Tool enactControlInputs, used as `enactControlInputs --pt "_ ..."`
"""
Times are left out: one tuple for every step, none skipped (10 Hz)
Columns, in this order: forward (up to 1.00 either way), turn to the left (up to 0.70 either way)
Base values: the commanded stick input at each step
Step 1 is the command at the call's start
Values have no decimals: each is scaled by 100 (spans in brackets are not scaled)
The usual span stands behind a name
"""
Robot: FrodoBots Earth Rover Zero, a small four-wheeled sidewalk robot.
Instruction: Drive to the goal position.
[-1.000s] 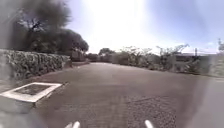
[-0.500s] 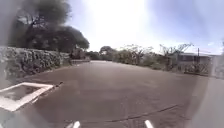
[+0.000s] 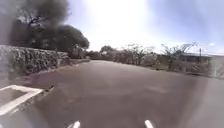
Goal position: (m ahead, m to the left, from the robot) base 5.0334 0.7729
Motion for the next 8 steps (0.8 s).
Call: enactControlInputs --pt "85 0" --pt "85 0" --pt "85 0" --pt "85 34" --pt "85 34" --pt "85 34" --pt "85 34" --pt "85 34"
